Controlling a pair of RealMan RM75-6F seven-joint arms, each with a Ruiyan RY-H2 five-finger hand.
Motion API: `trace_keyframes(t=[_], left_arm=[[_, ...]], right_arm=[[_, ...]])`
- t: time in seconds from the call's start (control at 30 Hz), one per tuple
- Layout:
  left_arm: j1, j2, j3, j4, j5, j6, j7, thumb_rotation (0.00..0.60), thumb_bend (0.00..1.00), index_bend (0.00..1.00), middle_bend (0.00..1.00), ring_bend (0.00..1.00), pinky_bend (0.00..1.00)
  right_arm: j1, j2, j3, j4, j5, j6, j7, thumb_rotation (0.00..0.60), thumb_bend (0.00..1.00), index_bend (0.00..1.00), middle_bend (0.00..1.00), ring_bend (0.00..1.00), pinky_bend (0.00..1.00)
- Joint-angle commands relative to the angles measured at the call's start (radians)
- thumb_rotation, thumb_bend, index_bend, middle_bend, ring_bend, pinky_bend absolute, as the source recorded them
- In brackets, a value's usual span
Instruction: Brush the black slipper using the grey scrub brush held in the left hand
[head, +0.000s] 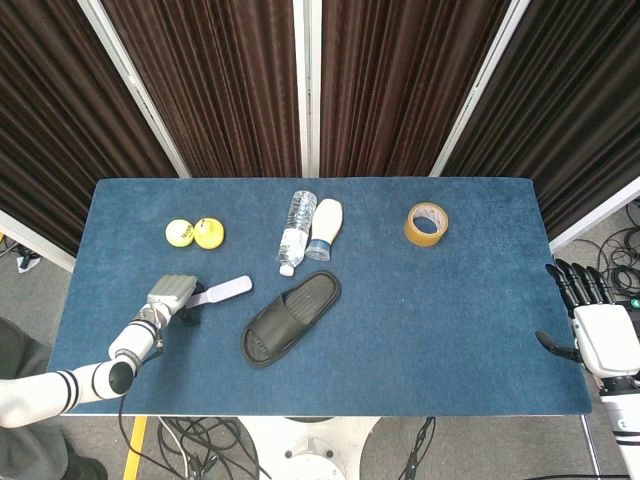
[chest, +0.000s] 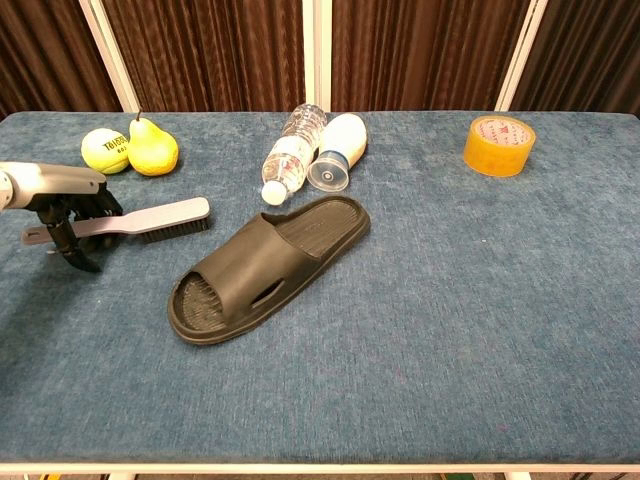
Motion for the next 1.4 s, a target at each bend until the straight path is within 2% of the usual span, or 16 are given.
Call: trace_keyframes(t=[0.03,0.2,0.3,0.4,0.5,0.67,0.8,0.93,1.1,1.23,1.4], left_arm=[[-0.011,-0.001,0.013,-0.008,-0.023,0.002,0.012,0.600,0.25,0.63,0.71,0.64,0.75],[-0.027,0.003,0.033,-0.034,-0.064,0.013,0.028,0.600,0.29,0.68,0.76,0.70,0.84],[-0.031,-0.001,0.034,-0.044,-0.076,0.032,0.027,0.600,0.33,0.76,0.84,0.77,0.95],[-0.010,-0.024,0.010,-0.034,-0.060,0.094,-0.003,0.600,0.38,0.88,0.95,0.87,1.00],[0.037,-0.045,-0.037,-0.025,-0.005,0.167,-0.085,0.600,0.41,0.98,1.00,0.95,1.00],[0.131,-0.061,-0.122,-0.002,0.214,0.278,-0.319,0.600,0.47,1.00,1.00,1.00,1.00],[0.204,-0.090,-0.147,0.037,0.438,0.405,-0.541,0.600,0.51,1.00,1.00,1.00,1.00],[0.255,-0.126,-0.112,0.105,0.658,0.549,-0.709,0.600,0.54,1.00,1.00,1.00,1.00],[0.288,-0.144,-0.036,0.182,0.848,0.662,-0.787,0.600,0.55,1.00,1.00,1.00,1.00],[0.317,-0.166,0.012,0.237,0.946,0.747,-0.781,0.600,0.55,1.00,1.00,1.00,1.00],[0.350,-0.193,0.058,0.287,1.006,0.792,-0.785,0.600,0.55,1.00,1.00,1.00,1.00]], right_arm=[[-0.001,0.000,0.000,0.002,0.002,0.000,0.001,0.600,0.09,0.00,0.04,0.00,0.00],[-0.003,-0.002,-0.001,0.004,0.005,0.000,0.002,0.600,0.09,0.00,0.04,0.00,0.00],[-0.003,-0.004,0.000,0.006,0.009,-0.001,0.005,0.600,0.09,0.00,0.04,0.00,0.00],[-0.003,-0.006,-0.001,0.009,0.010,-0.002,0.008,0.600,0.09,0.00,0.04,0.00,0.00],[-0.004,-0.005,-0.001,0.010,0.011,-0.002,0.008,0.600,0.09,0.00,0.04,0.00,0.00],[0.002,-0.006,-0.002,0.005,0.009,-0.012,0.002,0.600,0.09,0.00,0.04,0.00,0.00],[0.021,-0.007,-0.008,-0.006,-0.004,-0.044,-0.012,0.600,0.09,0.00,0.04,0.00,0.00],[0.074,-0.005,-0.014,-0.036,-0.036,-0.118,-0.039,0.600,0.09,0.00,0.05,0.00,0.00],[0.205,-0.024,-0.005,-0.090,-0.087,-0.283,-0.052,0.600,0.09,0.00,0.07,0.00,0.00],[0.347,-0.073,0.034,-0.104,-0.074,-0.458,-0.050,0.600,0.09,0.00,0.06,0.00,0.00],[0.545,-0.186,0.096,-0.064,0.019,-0.706,-0.106,0.600,0.06,0.00,0.04,0.00,0.00]])
